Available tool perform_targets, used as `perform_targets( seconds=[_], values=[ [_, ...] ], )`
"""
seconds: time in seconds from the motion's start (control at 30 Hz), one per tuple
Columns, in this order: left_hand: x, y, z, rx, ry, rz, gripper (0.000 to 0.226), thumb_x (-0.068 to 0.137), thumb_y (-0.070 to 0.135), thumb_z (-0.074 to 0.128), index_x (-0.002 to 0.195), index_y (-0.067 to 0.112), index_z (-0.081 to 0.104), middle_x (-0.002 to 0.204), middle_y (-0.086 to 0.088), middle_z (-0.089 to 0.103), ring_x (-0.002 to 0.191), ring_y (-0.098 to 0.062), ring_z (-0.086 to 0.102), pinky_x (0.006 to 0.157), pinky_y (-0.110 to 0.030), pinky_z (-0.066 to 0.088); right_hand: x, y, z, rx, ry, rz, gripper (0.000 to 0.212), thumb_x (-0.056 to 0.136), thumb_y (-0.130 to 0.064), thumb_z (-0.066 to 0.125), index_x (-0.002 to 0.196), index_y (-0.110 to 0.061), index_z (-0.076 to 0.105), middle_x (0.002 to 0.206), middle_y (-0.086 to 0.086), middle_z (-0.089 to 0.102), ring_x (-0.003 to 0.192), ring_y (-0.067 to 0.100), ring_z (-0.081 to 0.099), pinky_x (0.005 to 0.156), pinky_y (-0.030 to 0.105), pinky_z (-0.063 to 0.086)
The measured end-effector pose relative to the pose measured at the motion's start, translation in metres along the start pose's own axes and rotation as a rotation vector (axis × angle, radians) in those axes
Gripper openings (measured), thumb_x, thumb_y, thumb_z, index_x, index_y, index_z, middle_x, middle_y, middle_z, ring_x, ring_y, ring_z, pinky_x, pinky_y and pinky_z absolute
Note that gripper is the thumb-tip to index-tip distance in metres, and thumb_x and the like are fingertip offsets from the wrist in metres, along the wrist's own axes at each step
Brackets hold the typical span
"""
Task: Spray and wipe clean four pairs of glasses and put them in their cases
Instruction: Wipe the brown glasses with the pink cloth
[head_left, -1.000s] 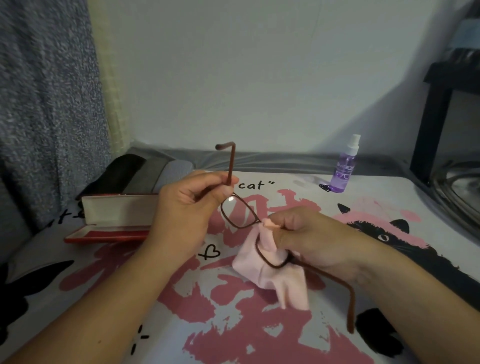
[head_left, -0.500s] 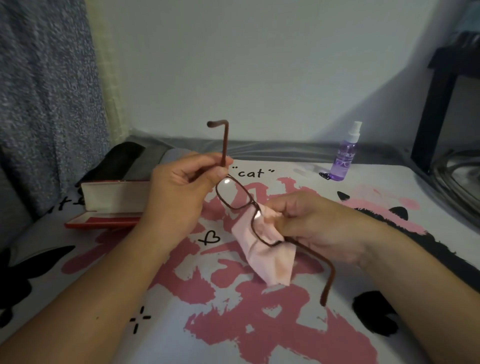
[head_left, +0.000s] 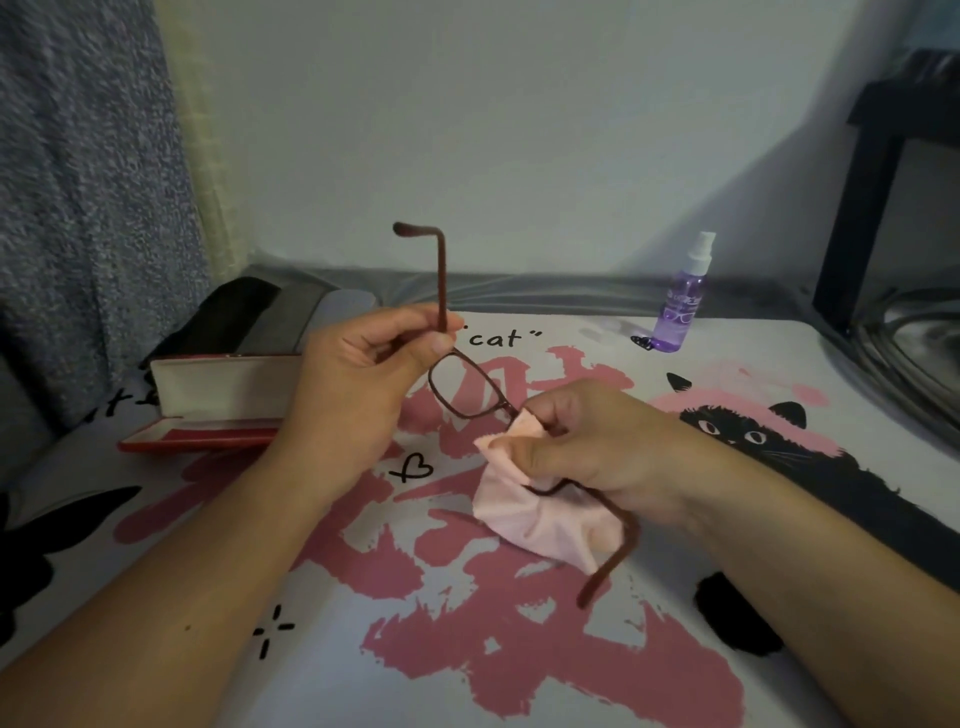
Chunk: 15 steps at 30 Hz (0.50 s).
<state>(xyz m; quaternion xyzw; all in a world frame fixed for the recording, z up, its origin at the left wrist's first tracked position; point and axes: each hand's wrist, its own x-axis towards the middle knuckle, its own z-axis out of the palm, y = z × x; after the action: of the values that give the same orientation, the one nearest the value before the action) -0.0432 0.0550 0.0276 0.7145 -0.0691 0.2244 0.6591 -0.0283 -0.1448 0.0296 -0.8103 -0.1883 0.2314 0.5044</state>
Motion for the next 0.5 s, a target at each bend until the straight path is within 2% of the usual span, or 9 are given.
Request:
perform_targets(
  seconds=[0.1, 0.17, 0.23, 0.3, 0.37, 0.43, 0.5],
  values=[
    [0.0, -0.002, -0.001, 0.016, -0.004, -0.003, 0.023, 0.089, 0.003, 0.069, 0.096, 0.025, 0.076, 0.097, 0.004, 0.079, 0.098, -0.011, 0.073, 0.09, -0.02, 0.055, 0.001, -0.001, 0.002, -0.079, 0.012, -0.039, 0.033, 0.097, -0.026, 0.064, 0.064, -0.019, 0.065, 0.062, -0.008, 0.058, 0.059, 0.006, 0.051, 0.061, 0.024, 0.043],
    [0.0, -0.001, -0.001, 0.011, -0.004, 0.005, 0.024, 0.089, 0.003, 0.07, 0.096, 0.024, 0.076, 0.097, 0.003, 0.079, 0.098, -0.012, 0.073, 0.091, -0.021, 0.056, 0.0, -0.001, 0.001, -0.069, 0.006, -0.067, 0.033, 0.101, -0.028, 0.057, 0.072, -0.014, 0.066, 0.068, -0.006, 0.063, 0.065, 0.006, 0.056, 0.066, 0.025, 0.046],
    [0.0, -0.001, 0.0, 0.021, -0.006, 0.029, 0.024, 0.088, 0.002, 0.07, 0.096, 0.024, 0.076, 0.097, 0.0, 0.078, 0.097, -0.012, 0.073, 0.089, -0.019, 0.055, 0.001, 0.003, -0.001, -0.008, -0.008, -0.067, 0.03, 0.103, -0.021, 0.054, 0.081, -0.005, 0.068, 0.074, 0.0, 0.067, 0.069, 0.011, 0.06, 0.068, 0.029, 0.048],
    [0.0, 0.0, -0.001, 0.041, -0.007, 0.061, 0.026, 0.088, 0.002, 0.07, 0.095, 0.026, 0.076, 0.097, -0.005, 0.077, 0.095, -0.014, 0.074, 0.088, -0.02, 0.055, 0.001, 0.006, -0.004, 0.083, -0.078, -0.049, 0.017, 0.1, -0.004, 0.056, 0.089, 0.006, 0.064, 0.078, 0.008, 0.064, 0.071, 0.018, 0.059, 0.067, 0.031, 0.047],
    [0.001, 0.0, -0.003, 0.042, 0.005, 0.086, 0.027, 0.087, 0.002, 0.071, 0.094, 0.027, 0.076, 0.097, -0.006, 0.076, 0.094, -0.015, 0.074, 0.088, -0.021, 0.055, -0.001, 0.007, -0.01, 0.192, -0.198, -0.021, 0.008, 0.094, 0.005, 0.06, 0.095, 0.002, 0.067, 0.083, 0.01, 0.067, 0.076, 0.021, 0.064, 0.068, 0.031, 0.05],
    [0.002, 0.001, -0.006, 0.053, 0.007, 0.099, 0.027, 0.087, 0.003, 0.072, 0.095, 0.028, 0.077, 0.097, -0.005, 0.076, 0.094, -0.015, 0.073, 0.089, -0.021, 0.055, -0.004, 0.004, -0.015, 0.232, -0.311, 0.013, 0.015, 0.092, 0.005, 0.062, 0.098, -0.006, 0.072, 0.09, 0.013, 0.071, 0.081, 0.028, 0.067, 0.07, 0.037, 0.053],
    [0.001, 0.001, -0.005, 0.061, -0.024, 0.103, 0.026, 0.087, 0.003, 0.072, 0.096, 0.027, 0.077, 0.097, -0.002, 0.077, 0.094, -0.012, 0.073, 0.087, -0.019, 0.055, -0.007, 0.001, -0.019, 0.166, -0.339, 0.06, 0.018, 0.093, 0.007, 0.06, 0.101, -0.004, 0.073, 0.092, 0.013, 0.075, 0.079, 0.025, 0.071, 0.067, 0.033, 0.058]
  ],
)
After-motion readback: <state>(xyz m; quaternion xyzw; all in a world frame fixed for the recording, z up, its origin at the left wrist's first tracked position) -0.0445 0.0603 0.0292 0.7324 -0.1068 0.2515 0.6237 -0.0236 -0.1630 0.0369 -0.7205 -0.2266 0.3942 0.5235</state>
